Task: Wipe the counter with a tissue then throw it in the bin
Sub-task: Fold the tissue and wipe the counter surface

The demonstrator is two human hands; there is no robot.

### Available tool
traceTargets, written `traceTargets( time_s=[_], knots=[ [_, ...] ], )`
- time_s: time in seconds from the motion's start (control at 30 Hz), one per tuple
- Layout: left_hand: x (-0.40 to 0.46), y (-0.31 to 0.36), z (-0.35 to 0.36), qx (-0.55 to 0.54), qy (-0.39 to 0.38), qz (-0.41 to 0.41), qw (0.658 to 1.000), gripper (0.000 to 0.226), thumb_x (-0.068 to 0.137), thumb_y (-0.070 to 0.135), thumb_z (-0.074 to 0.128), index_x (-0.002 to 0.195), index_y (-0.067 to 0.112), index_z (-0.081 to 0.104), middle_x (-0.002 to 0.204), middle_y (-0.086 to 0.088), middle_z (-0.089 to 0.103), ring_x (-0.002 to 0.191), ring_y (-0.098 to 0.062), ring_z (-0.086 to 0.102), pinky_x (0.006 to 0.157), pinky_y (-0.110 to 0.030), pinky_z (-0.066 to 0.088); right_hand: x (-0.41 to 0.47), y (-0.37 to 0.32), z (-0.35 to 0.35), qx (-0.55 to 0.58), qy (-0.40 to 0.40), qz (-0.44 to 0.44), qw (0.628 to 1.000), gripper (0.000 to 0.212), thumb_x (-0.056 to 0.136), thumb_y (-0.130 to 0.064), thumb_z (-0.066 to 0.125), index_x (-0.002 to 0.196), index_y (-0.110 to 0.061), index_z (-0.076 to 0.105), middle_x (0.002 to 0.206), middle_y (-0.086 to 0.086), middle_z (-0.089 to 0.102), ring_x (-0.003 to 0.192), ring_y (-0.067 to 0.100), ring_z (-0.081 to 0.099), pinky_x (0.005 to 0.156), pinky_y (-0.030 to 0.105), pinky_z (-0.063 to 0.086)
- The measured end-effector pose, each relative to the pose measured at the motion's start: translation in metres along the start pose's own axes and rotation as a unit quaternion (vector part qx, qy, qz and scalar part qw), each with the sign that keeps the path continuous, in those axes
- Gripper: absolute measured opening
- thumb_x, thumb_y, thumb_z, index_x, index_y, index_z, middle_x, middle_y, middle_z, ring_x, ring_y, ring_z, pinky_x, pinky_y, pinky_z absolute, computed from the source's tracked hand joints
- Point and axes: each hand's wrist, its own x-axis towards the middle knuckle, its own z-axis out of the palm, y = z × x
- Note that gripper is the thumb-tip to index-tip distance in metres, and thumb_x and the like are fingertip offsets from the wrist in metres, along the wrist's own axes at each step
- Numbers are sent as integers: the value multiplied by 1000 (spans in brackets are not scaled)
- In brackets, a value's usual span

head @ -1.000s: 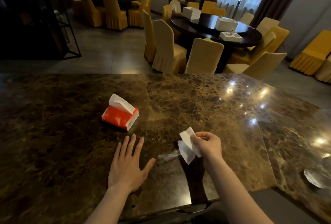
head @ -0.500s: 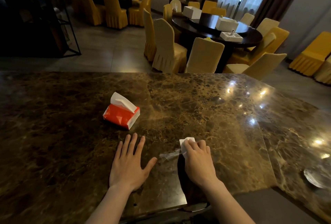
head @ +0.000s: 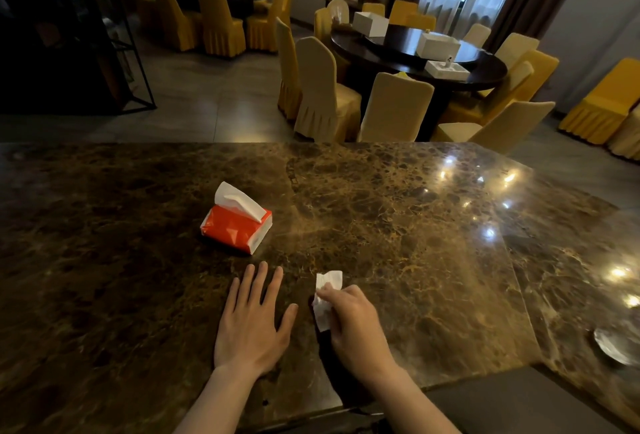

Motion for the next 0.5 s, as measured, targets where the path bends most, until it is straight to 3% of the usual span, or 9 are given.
traceTargets(
  time_s=[0.1,0.17,0.27,0.37,0.43,0.5],
  knots=[
    [0,0,-1,1,-4,2,1000,73,96,63,1,161,31,-6,172,-1,-9,156,-18,-18,129,-46,-4,-6,3,9,-80,-31,-88,992,55,87,-7,69,138,-21,55,140,-5,57,111,16,51,95,32,51],
    [0,1,-2,7,-3,0,1000,73,97,64,3,162,31,-5,172,-1,-9,156,-19,-18,129,-48,-6,-12,9,9,-133,-52,-123,982,59,85,-15,69,141,-21,50,148,-3,53,124,18,49,114,40,40],
    [0,2,-2,11,-8,-3,1000,74,96,66,3,161,32,-6,172,-1,-10,156,-21,-19,128,-49,-7,-12,22,2,-162,-55,-140,975,55,88,-17,65,141,-23,54,151,-3,53,134,16,47,122,44,29],
    [0,0,-1,13,-12,-5,1000,75,95,70,2,161,34,-8,171,0,-13,156,-23,-22,128,-50,-8,-10,42,-20,-163,-13,-63,985,52,84,-10,72,135,-20,64,143,-2,61,129,17,54,116,43,39],
    [0,0,0,17,-15,-8,1000,76,94,71,0,160,35,-11,171,1,-15,155,-23,-23,128,-50,-8,-9,54,-38,-145,25,21,989,44,86,-3,72,127,-18,70,131,2,69,119,23,60,99,41,53],
    [0,-1,1,20,-19,-8,1000,77,94,72,-1,161,34,-12,171,1,-15,155,-23,-23,128,-50,-7,-7,53,-45,-122,52,88,987,37,89,1,69,121,-17,74,113,7,75,106,26,63,82,36,55]
  ],
)
